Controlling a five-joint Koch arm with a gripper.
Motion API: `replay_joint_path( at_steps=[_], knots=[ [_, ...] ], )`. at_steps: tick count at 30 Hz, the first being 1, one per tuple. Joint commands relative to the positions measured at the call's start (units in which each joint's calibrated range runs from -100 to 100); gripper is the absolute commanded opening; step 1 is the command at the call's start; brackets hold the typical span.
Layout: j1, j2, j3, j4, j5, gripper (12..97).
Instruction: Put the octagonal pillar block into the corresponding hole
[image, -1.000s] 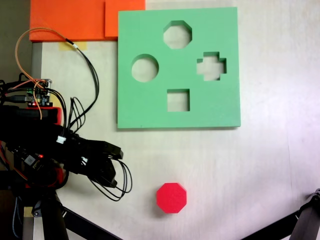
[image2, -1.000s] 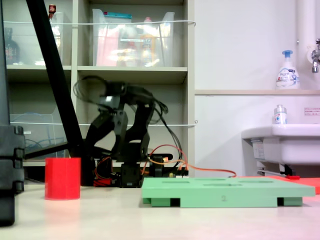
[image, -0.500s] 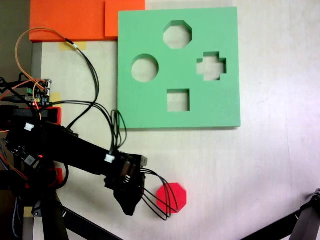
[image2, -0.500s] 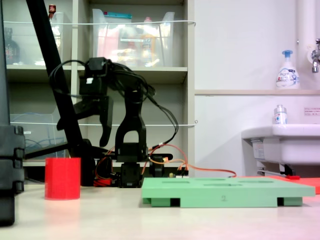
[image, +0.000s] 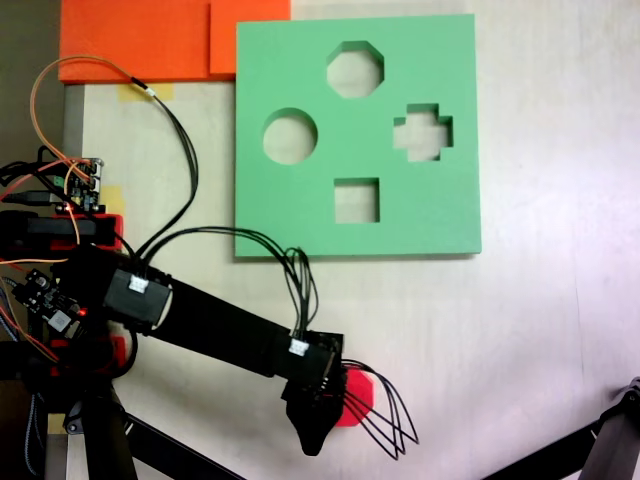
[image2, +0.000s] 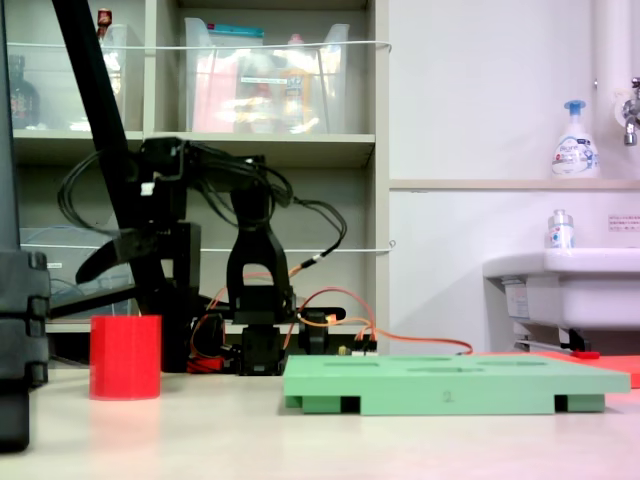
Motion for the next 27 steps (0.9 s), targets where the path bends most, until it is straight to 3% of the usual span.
replay_joint_path(
  at_steps=[1,10,27],
  knots=[
    [0.0,1.7,4.3,-2.3,-0.4,88.6],
    [0.4,14.4,12.3,-2.3,-0.5,88.6],
    [0.8,16.6,7.8,-2.3,-3.1,88.2]
  ],
)
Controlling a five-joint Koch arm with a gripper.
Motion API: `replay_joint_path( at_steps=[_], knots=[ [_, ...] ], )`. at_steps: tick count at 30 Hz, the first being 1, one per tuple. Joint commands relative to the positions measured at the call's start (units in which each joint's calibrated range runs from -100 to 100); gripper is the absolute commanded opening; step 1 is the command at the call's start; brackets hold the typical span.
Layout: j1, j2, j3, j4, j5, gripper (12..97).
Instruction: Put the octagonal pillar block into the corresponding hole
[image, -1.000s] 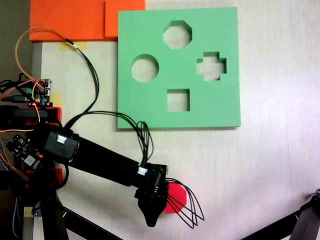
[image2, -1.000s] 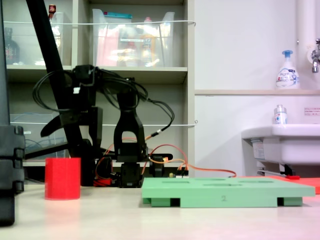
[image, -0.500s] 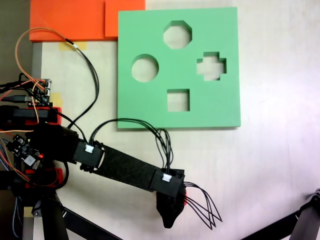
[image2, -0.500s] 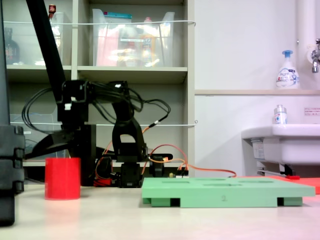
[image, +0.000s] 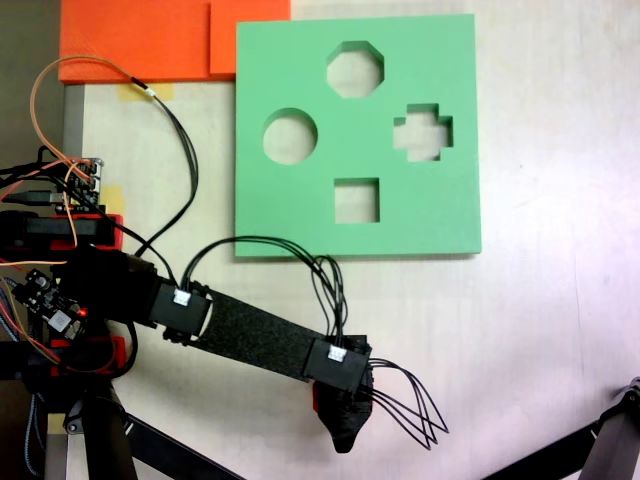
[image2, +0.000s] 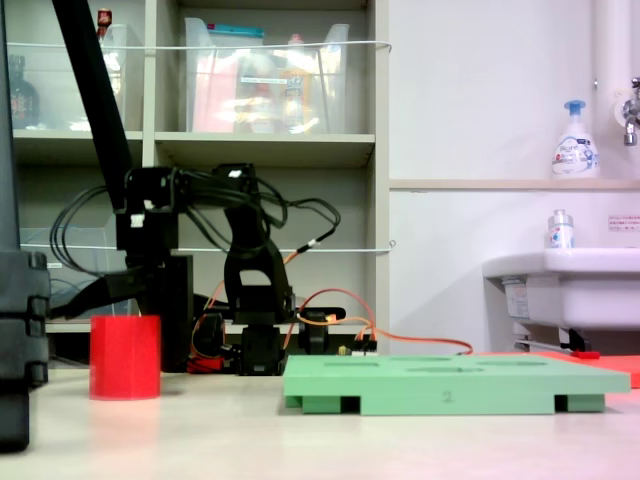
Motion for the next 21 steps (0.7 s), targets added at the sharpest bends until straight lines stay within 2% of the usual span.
replay_joint_path(
  at_steps=[1,5,9,21],
  knots=[
    [0.0,-0.4,0.0,-2.3,-0.4,88.2],
    [-0.2,-0.4,-1.9,-1.6,-0.4,87.2],
    [-0.5,-0.8,-2.4,-0.3,-0.4,76.8],
    [-0.3,-2.0,-2.4,2.5,-0.7,77.4]
  ],
)
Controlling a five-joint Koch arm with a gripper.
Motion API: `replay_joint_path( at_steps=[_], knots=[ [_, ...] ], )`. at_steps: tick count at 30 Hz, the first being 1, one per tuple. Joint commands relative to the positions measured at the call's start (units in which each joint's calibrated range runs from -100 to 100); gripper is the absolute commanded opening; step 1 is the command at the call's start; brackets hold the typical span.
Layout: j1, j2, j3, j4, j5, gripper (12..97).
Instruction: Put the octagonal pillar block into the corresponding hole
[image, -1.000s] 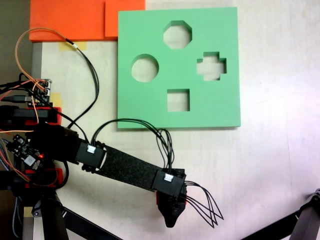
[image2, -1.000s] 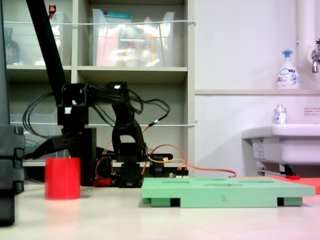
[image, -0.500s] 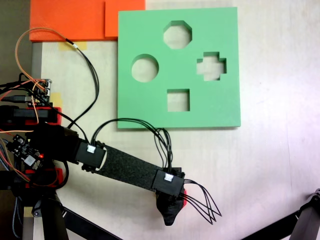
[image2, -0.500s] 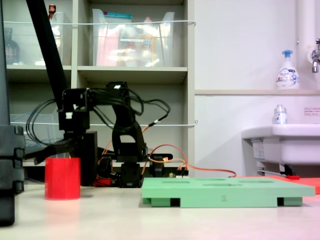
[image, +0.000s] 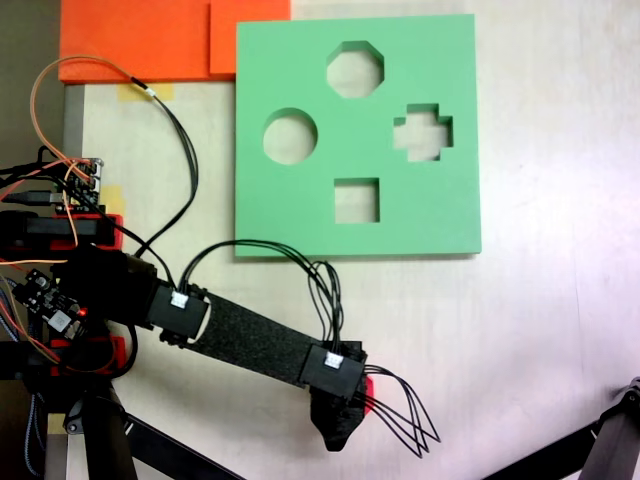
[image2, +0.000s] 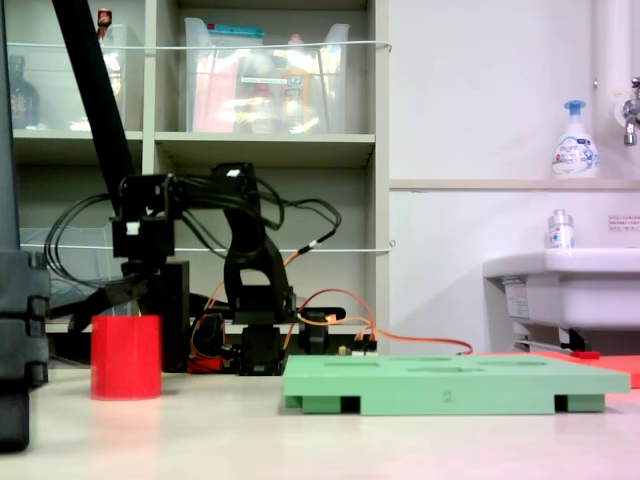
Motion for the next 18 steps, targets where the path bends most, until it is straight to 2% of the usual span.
replay_joint_path(
  at_steps=[1,18],
  knots=[
    [0.1,-2.7,0.6,1.0,-1.0,77.4],
    [1.2,-12.2,0.9,1.0,-3.2,77.6]
  ],
)
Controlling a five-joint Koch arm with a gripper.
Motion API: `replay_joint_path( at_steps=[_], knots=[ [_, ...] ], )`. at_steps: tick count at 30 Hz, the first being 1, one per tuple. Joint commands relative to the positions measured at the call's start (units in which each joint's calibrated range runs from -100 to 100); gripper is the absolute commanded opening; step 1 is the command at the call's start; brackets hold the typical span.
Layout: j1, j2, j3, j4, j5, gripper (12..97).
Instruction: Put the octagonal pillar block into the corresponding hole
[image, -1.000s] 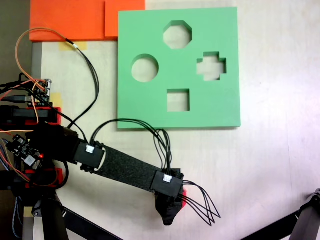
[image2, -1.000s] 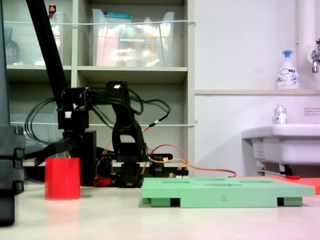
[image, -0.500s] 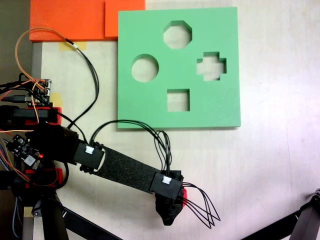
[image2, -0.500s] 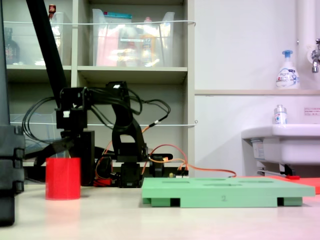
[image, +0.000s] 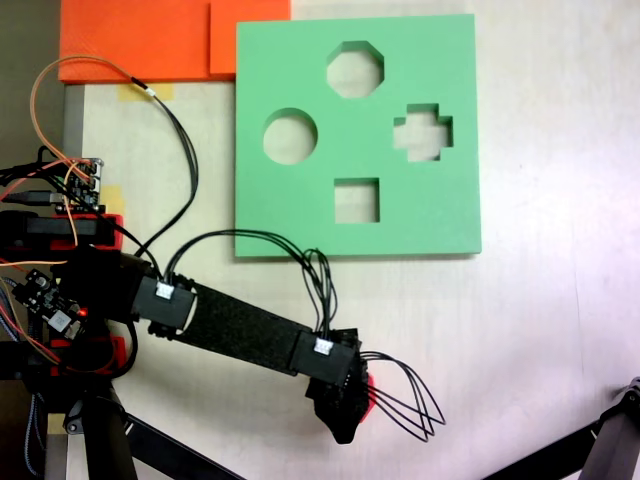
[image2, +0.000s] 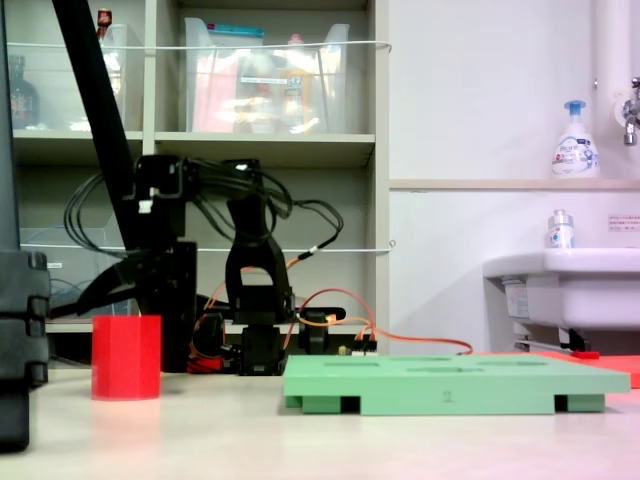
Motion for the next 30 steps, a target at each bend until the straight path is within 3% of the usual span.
replay_joint_path(
  at_steps=[1,24,28,30],
  knots=[
    [0.2,-3.5,1.2,0.7,-0.8,77.6],
    [-0.7,9.2,0.9,4.5,-2.0,76.0],
    [-0.8,10.9,0.7,4.5,-1.9,48.7],
    [-1.1,11.6,0.0,4.3,-1.8,45.0]
  ],
)
